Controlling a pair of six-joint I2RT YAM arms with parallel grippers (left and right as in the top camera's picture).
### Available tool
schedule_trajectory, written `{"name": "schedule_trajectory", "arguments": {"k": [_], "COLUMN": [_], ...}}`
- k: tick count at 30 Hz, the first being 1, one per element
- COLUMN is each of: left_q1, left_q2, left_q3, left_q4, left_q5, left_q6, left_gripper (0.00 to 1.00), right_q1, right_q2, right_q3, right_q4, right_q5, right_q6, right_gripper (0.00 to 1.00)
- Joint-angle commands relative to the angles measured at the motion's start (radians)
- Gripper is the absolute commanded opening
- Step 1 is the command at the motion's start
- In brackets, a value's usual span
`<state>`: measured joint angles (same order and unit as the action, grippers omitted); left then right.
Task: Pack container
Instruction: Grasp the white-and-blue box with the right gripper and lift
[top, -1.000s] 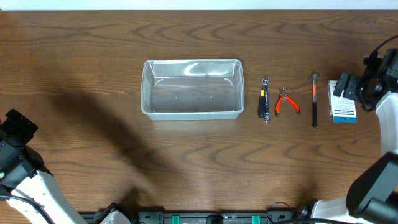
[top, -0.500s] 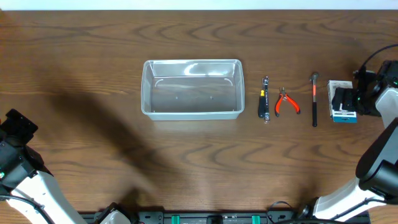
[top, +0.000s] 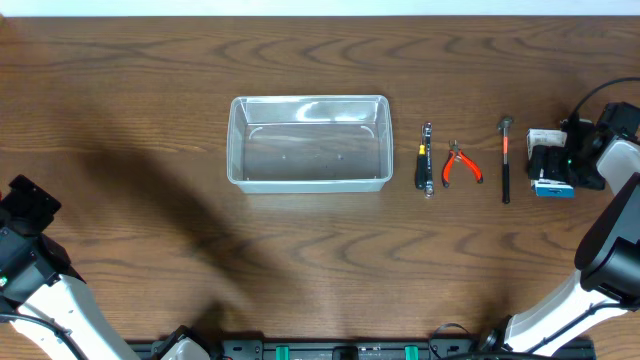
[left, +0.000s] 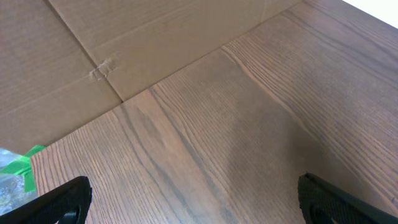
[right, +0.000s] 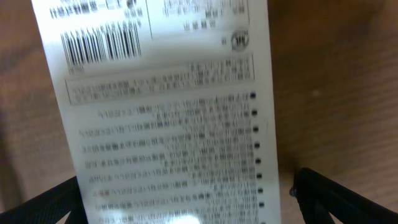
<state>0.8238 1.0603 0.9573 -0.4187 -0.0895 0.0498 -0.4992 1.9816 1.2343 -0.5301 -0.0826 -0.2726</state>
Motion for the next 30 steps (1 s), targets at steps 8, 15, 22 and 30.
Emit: {"name": "schedule_trajectory", "arguments": {"k": [8, 15, 22, 30], "left_q1": [0.005, 0.005, 0.005, 0.005], "left_q2": [-0.002, -0.002, -0.002, -0.002], "left_q3": [0.026, 0.026, 0.026, 0.026], "left_q4": [0.000, 0.000, 0.000, 0.000], "left_q5": [-0.012, -0.012, -0.012, -0.012], "left_q6": [-0.002, -0.002, -0.002, -0.002], "left_gripper": [0.98, 0.98, 0.98, 0.98], "right_q1": [0.000, 0.002, 0.002, 0.091], "right_q2": [0.017, 0.015, -0.066, -0.335], "right_q3": [-0.006, -0.006, 0.043, 0.105], "right_q4": [0.029, 0.014, -0.072, -0.121], "right_q5": [-0.005, -0.016, -0.086, -0.259], "right_q6": [0.071, 0.147, 0.183, 0.264], "right_gripper": [0.82, 0.72, 0.62, 0.49]}}
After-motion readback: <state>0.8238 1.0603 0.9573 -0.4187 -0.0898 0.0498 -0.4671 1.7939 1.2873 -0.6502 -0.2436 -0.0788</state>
